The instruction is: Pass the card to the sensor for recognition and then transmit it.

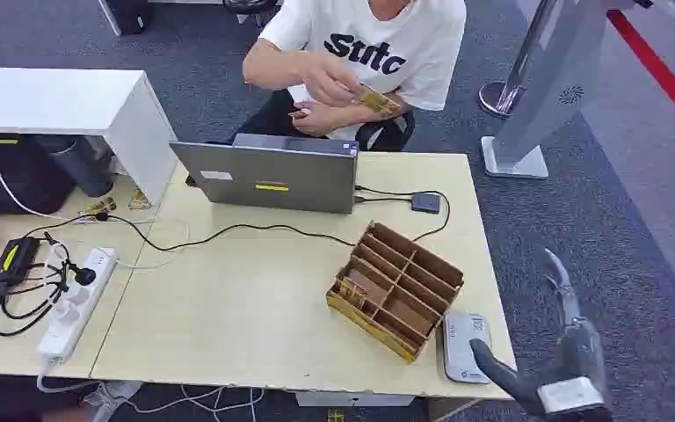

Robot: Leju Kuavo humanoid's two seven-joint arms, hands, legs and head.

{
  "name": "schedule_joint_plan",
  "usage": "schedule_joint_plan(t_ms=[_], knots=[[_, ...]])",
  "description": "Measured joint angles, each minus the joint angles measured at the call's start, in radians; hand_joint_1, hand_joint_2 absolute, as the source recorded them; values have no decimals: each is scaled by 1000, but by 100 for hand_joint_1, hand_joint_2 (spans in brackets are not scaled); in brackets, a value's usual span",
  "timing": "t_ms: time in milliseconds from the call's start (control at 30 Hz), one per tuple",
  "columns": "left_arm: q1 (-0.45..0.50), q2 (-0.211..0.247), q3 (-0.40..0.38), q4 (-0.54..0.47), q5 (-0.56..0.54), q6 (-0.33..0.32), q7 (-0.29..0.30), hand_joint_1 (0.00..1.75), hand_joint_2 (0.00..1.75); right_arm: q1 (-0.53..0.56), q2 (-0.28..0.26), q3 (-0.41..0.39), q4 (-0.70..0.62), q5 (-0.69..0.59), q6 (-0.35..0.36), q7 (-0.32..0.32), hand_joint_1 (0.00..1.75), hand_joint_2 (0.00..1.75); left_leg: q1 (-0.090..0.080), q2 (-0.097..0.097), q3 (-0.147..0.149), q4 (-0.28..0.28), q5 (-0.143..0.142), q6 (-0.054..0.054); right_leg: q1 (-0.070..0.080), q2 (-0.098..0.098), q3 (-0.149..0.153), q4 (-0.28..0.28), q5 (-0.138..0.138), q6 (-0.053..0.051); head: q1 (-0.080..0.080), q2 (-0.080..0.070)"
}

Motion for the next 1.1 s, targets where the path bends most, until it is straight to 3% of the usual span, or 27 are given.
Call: schedule_joint_plan(t_ms=[67,167,300,433,567,767,1100], knots=[[0,-2,12,0,-67,-20,-20,0,175,-54,-46,102,3,187,-93,56,0,175,0,3,1,0,0,0,0,2,0,0,0,0,0,0],[0,-3,41,0,-178,-40,-58,0,175,-195,-109,249,45,374,-146,168,0,175,0,5,2,0,1,-1,0,4,-1,0,3,-1,0,0],[-23,0,98,17,-351,-52,-111,0,175,-442,-145,358,197,516,-107,367,0,175,0,7,1,0,6,-1,0,7,-3,0,7,0,-1,0],[-48,3,149,44,-427,-51,-125,0,175,-589,-144,349,341,477,-44,454,0,175,0,3,0,0,9,-1,0,4,-3,0,9,0,0,0],[-81,7,201,77,-482,-40,-135,0,175,-669,-127,293,453,327,14,491,0,175,0,-1,-2,0,9,-1,0,0,-3,0,9,0,0,0],[-111,11,273,110,-531,-35,-149,0,175,-701,-125,258,568,184,-12,491,0,175,0,-1,-3,0,9,-1,0,0,-4,0,9,0,0,0],[-123,15,316,133,-540,-28,-156,0,175,-701,-125,249,615,134,-27,494,0,175,0,0,-5,0,9,-1,0,0,-6,0,9,0,0,0]])
